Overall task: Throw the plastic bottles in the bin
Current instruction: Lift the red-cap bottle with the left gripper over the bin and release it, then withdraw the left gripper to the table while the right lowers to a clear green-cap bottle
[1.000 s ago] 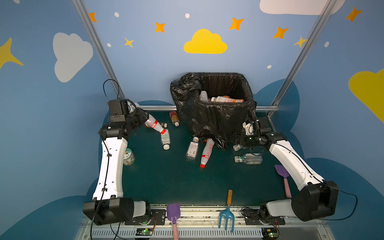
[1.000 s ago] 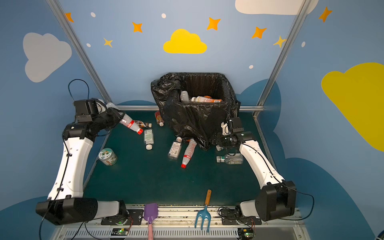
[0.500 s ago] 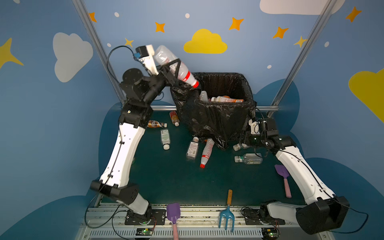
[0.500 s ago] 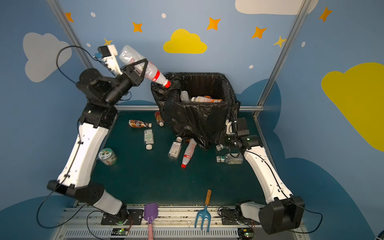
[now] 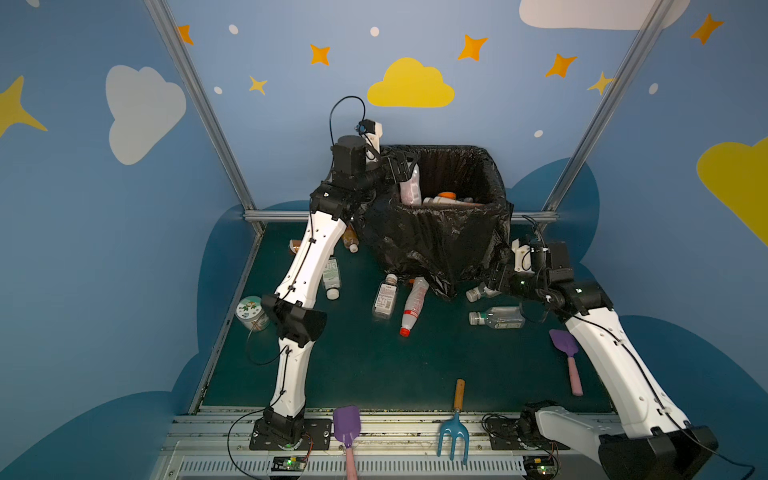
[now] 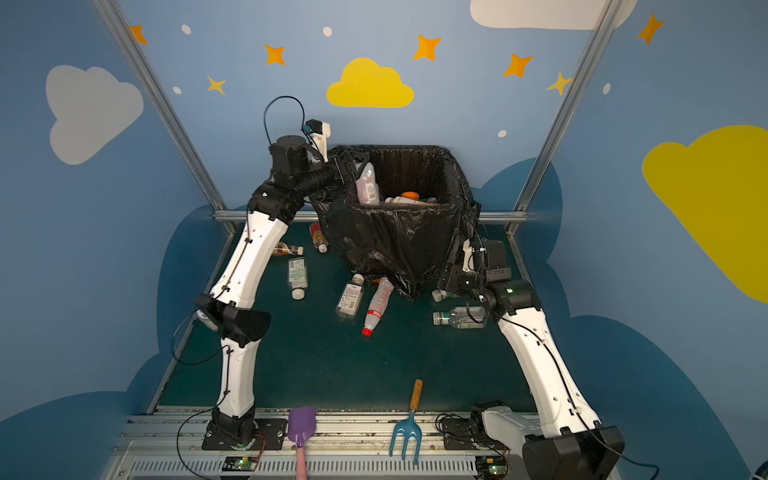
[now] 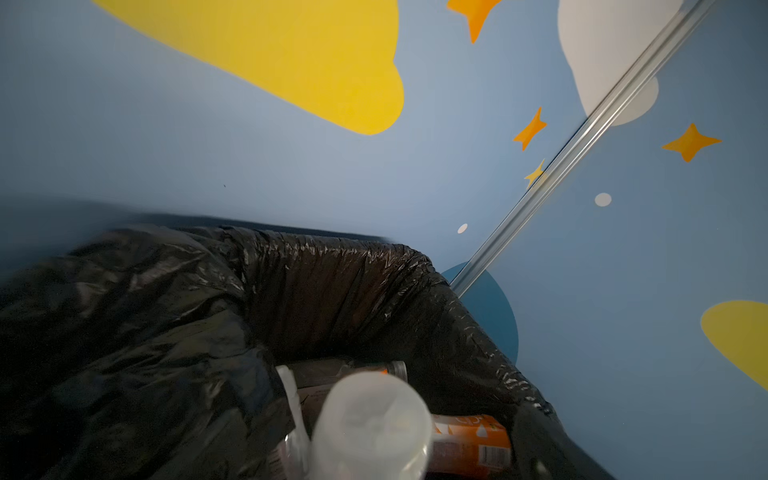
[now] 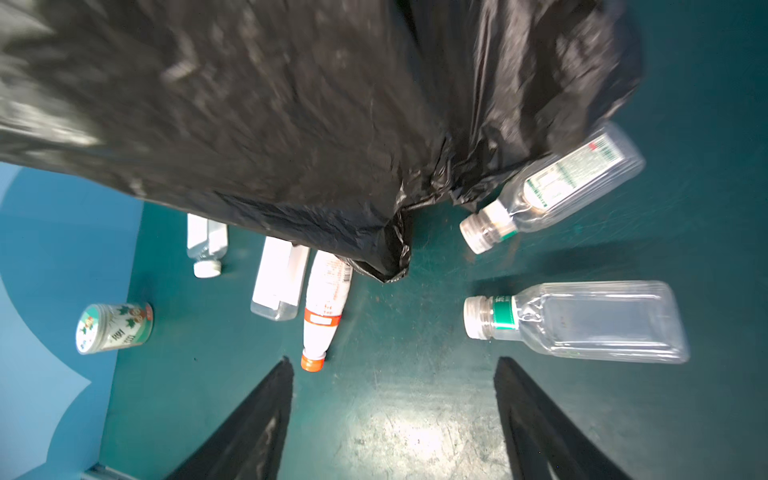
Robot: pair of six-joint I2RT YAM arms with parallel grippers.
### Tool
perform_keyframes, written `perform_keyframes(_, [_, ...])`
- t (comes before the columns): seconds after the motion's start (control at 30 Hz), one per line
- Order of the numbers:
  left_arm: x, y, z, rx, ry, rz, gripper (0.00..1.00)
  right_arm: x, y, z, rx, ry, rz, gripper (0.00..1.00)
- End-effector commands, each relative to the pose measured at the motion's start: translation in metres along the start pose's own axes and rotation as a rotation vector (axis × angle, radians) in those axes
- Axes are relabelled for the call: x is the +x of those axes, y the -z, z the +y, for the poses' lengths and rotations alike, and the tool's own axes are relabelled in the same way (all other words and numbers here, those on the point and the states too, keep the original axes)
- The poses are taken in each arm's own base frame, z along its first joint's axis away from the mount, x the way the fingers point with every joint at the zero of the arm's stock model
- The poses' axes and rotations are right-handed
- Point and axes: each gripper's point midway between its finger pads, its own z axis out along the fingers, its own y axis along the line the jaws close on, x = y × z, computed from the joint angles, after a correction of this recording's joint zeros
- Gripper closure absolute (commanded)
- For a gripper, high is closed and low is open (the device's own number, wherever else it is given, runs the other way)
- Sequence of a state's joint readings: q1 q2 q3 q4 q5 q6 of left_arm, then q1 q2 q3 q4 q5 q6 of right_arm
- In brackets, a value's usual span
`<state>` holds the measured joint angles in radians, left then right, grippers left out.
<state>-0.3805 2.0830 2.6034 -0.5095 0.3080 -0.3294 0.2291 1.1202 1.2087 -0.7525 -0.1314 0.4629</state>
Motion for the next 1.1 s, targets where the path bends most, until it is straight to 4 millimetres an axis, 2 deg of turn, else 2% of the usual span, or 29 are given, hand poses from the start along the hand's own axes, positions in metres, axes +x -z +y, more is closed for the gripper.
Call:
perform_keyframes(0.0, [-0.073, 0.089, -0.046, -0.004, -0.157, -0.181, 0.00, 0.006, 0.000, -0.016, 0.045, -0.083, -0.007, 0.24])
perform_keyframes(0.13, [-0.043, 0.105, -0.014, -0.127, -0.143, -0.026, 0.00, 0.016, -0.009, -0.034, 0.047, -0.237, 0.021, 0.24])
perform_keyframes(0.23, [-0.005, 0.113, 0.021, -0.223, -0.080, 0.120, 0.00, 0.025, -0.017, -0.048, 0.049, -0.344, 0.048, 0.24])
perform_keyframes(0.3, [0.033, 0.116, 0.046, -0.267, -0.013, 0.227, 0.00, 0.036, -0.022, -0.057, 0.067, -0.390, 0.075, 0.24])
perform_keyframes(0.37, [0.076, 0.118, 0.063, -0.269, 0.056, 0.308, 0.00, 0.048, -0.025, -0.067, 0.085, -0.435, 0.096, 0.24])
perform_keyframes(0.53, [0.173, 0.129, 0.092, -0.274, 0.196, 0.403, 0.00, 0.076, -0.035, -0.088, 0.107, -0.575, 0.125, 0.25])
perform_keyframes(0.63, [0.220, 0.136, 0.103, -0.274, 0.301, 0.464, 0.00, 0.090, -0.042, -0.102, 0.128, -0.651, 0.130, 0.25])
perform_keyframes(0.7, [0.249, 0.138, 0.102, -0.241, 0.351, 0.547, 0.00, 0.094, -0.048, -0.110, 0.142, -0.701, 0.124, 0.22])
perform_keyframes(0.8, [0.274, 0.139, 0.108, -0.252, 0.396, 0.610, 0.00, 0.097, -0.055, -0.120, 0.174, -0.743, 0.127, 0.16])
perform_keyframes(0.87, [0.283, 0.139, 0.112, -0.260, 0.397, 0.628, 0.00, 0.097, -0.061, -0.123, 0.185, -0.749, 0.138, 0.14])
perform_keyframes(1.07, [0.289, 0.142, 0.120, -0.290, 0.363, 0.655, 0.00, 0.096, -0.076, -0.135, 0.236, -0.767, 0.147, 0.14])
